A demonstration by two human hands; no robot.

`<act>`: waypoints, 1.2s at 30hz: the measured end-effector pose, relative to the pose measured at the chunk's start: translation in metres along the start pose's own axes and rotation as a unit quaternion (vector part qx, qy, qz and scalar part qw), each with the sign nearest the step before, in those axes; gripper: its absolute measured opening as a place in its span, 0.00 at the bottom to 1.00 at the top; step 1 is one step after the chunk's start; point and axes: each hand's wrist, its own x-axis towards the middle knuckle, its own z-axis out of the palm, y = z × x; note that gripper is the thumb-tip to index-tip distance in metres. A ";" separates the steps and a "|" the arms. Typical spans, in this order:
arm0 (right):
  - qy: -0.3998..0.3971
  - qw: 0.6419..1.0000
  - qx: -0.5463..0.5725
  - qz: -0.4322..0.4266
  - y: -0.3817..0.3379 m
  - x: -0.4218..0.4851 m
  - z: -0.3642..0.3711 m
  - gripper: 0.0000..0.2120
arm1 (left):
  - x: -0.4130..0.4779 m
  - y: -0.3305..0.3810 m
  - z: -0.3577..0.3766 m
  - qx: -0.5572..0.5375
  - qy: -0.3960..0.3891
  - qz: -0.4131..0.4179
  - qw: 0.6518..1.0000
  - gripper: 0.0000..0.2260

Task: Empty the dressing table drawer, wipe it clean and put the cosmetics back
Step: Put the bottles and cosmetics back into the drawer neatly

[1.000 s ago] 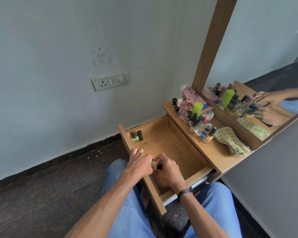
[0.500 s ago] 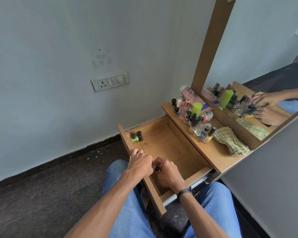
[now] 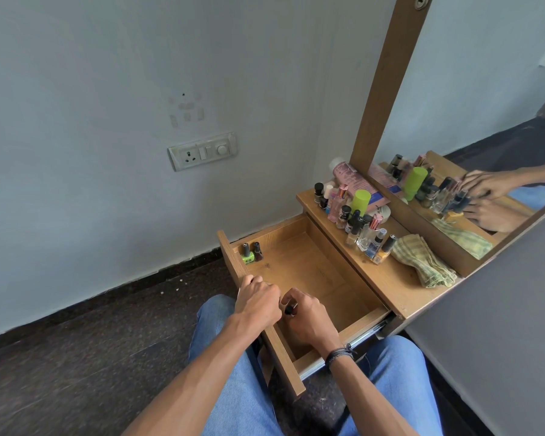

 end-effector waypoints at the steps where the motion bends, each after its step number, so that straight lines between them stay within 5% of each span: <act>1: -0.002 1.000 0.002 0.000 0.000 0.000 -0.001 0.14 | 0.000 0.000 0.000 0.002 0.001 -0.002 1.000 0.10; 21: -0.031 0.998 -0.054 -0.032 -0.006 -0.004 -0.004 0.12 | 0.000 0.001 0.001 0.004 -0.006 -0.007 1.000 0.09; 36: -0.169 0.978 -0.117 -0.042 -0.004 -0.016 -0.016 0.18 | 0.000 0.001 0.005 -0.001 0.007 -0.011 1.000 0.09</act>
